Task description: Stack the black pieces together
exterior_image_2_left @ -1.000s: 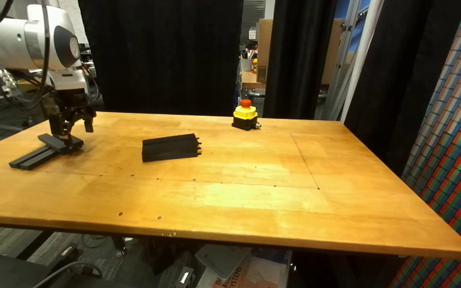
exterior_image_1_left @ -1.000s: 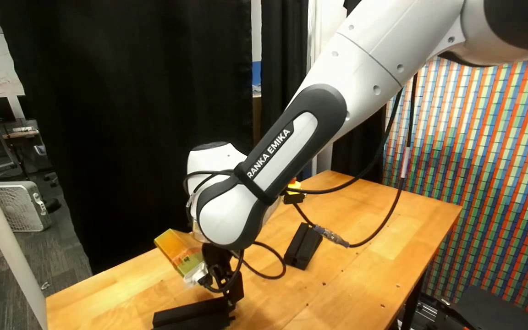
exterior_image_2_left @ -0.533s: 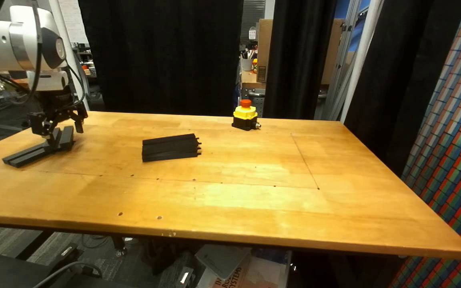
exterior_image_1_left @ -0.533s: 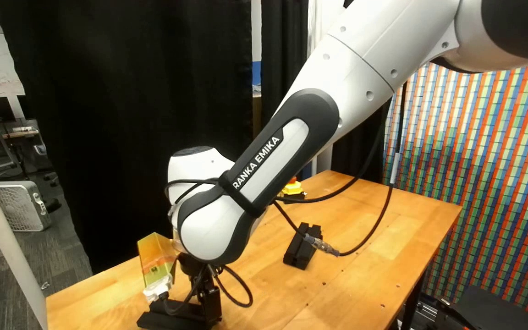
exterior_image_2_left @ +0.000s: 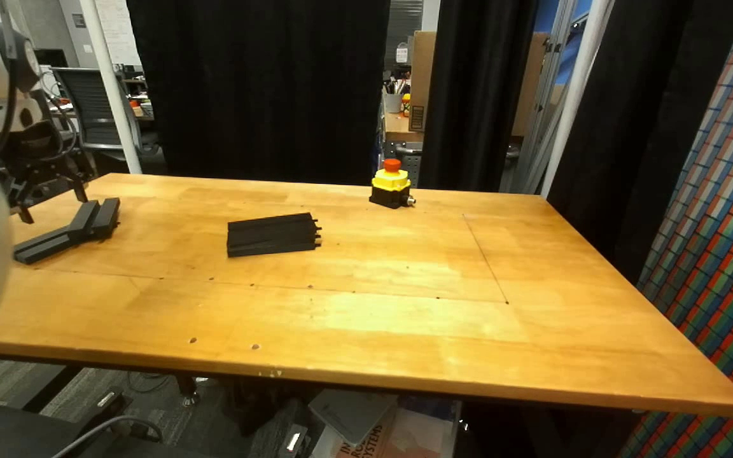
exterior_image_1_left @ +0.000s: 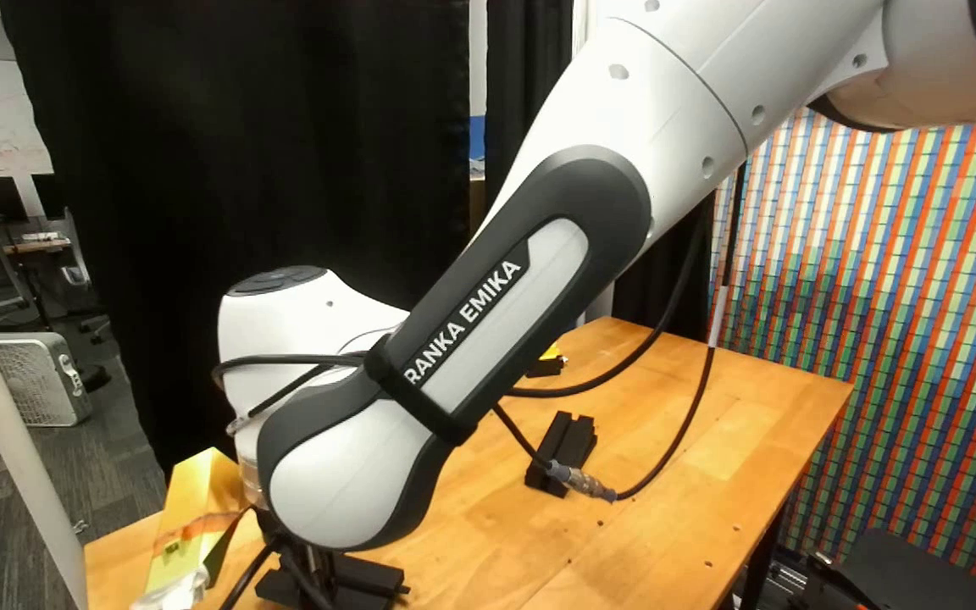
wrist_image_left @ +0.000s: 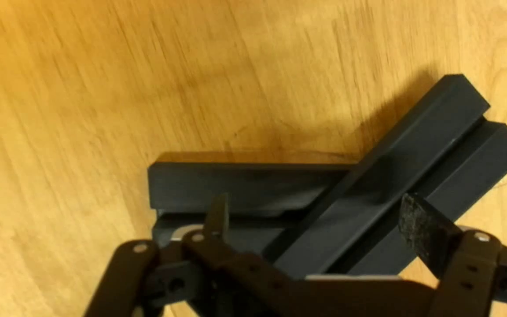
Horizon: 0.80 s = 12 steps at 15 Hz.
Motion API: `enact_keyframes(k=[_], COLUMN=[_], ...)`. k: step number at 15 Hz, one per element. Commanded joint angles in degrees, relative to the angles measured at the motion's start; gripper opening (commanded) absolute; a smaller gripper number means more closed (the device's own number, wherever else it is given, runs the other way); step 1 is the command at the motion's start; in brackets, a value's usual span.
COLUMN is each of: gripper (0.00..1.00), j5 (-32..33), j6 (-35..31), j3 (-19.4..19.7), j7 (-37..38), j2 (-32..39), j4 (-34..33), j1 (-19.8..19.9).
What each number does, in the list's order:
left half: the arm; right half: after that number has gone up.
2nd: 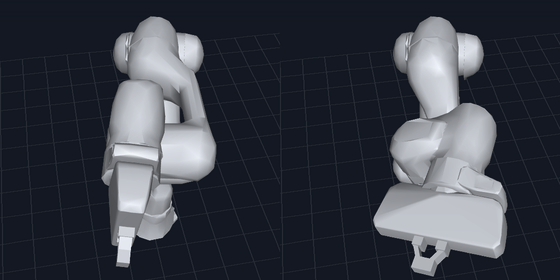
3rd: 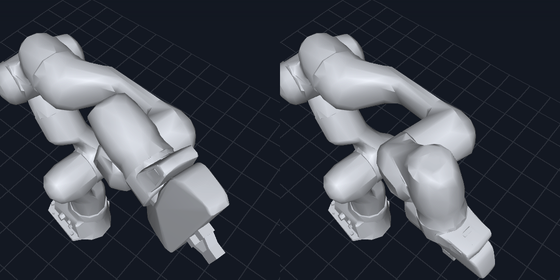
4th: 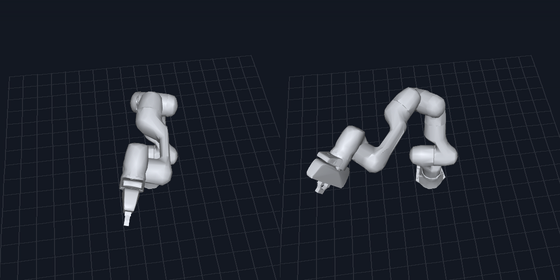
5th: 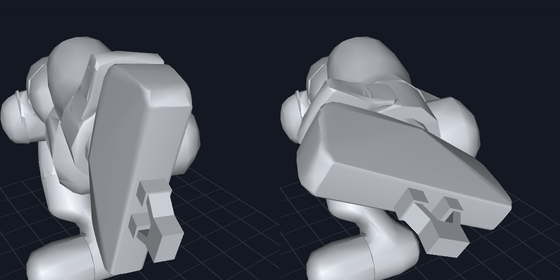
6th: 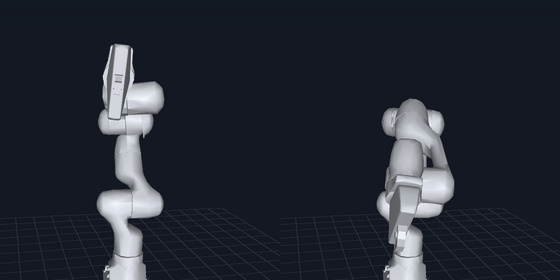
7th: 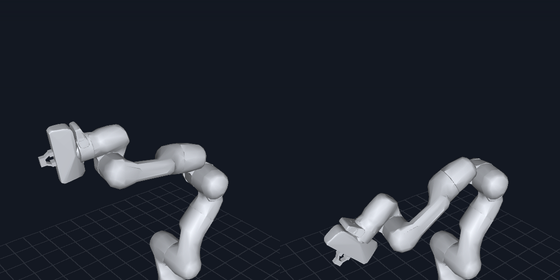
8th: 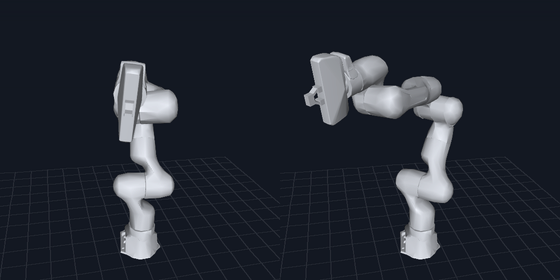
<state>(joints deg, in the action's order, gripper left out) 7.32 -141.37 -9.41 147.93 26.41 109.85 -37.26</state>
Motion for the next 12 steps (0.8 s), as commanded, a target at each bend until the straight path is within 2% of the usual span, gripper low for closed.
enact_keyframes(k=[1, 4, 5, 6, 7, 8, 10, 12], gripper=[1.00, 1.00, 1.00, 1.00, 1.00, 1.00, 1.00, 1.00], j5=[2.52, 4.17, -0.87, -1.22, 1.92, -1.86, -1.13, -2.71], j6=[1.15, 0.71, -0.13, -0.76, -1.33, -2.37, -4.15, -5.19], j3=[1.71, 3.38, 10.54, 12.21, 9.60, 15.51, 15.47, 17.91], j7=[7.07, 11.98, 7.83, 7.94, 11.60, 8.40, 9.99, 9.22], j2=[-1.17, -1.40, -2.18, -2.63, -2.46, -2.58, -2.40, -1.86], j4=[-1.79, -2.74, -2.51, -2.10, -1.84, -1.76, -1.27, -0.95], j1=[-3.04, -4.04, -9.23, -9.69, -6.94, -10.55, -8.79, -9.13])
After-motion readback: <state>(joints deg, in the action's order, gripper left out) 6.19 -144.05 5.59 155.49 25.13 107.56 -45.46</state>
